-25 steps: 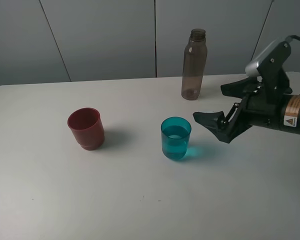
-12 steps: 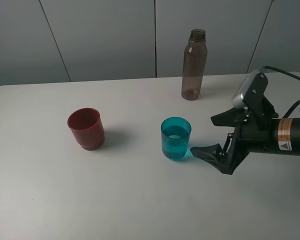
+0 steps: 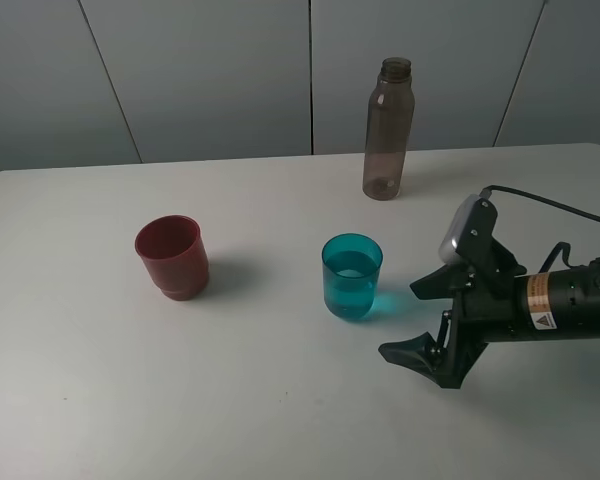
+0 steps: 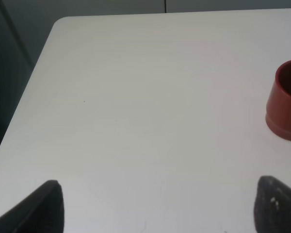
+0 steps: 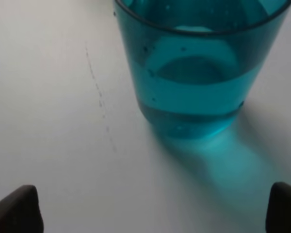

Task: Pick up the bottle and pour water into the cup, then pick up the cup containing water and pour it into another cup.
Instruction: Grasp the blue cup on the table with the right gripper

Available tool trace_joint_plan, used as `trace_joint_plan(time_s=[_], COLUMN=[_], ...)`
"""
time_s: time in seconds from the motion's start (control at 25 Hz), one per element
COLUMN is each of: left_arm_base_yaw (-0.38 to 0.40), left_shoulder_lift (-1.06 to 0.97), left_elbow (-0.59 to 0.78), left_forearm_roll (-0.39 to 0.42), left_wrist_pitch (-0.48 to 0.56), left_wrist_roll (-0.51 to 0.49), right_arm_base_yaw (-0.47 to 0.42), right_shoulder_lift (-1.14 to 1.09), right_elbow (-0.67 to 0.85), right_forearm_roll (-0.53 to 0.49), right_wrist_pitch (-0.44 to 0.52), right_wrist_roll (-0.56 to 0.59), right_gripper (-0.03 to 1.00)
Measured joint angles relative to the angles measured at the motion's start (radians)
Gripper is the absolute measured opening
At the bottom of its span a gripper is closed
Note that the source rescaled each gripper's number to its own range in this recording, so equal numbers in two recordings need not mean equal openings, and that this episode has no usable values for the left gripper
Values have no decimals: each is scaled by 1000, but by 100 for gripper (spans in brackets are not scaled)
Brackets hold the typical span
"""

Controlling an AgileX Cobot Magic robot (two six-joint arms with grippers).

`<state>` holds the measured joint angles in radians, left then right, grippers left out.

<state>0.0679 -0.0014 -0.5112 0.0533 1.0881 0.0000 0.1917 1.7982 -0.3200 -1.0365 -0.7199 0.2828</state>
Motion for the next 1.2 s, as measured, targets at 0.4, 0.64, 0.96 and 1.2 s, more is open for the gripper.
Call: trace_joint_plan(time_s=[0.4, 0.64, 0.96, 1.2], left_arm_base_yaw=[0, 0, 0, 0], left_shoulder_lift=[0, 0, 0, 0], left_elbow=[0, 0, 0, 0], left_forearm_roll=[0, 0, 0, 0], left_wrist_pitch=[0, 0, 0, 0], left_wrist_roll=[7, 7, 7, 7], right_arm_base_yaw=[0, 0, 0, 0], right_shoulder_lift=[28, 119, 238, 281], right_elbow=[-71, -72, -72, -83], right_forearm_roll=[6, 39, 146, 187], right_wrist_pitch=[-54, -110, -281, -359], right_wrist_roll=[-81, -192, -380, -426], right_gripper=[100, 100, 100, 100])
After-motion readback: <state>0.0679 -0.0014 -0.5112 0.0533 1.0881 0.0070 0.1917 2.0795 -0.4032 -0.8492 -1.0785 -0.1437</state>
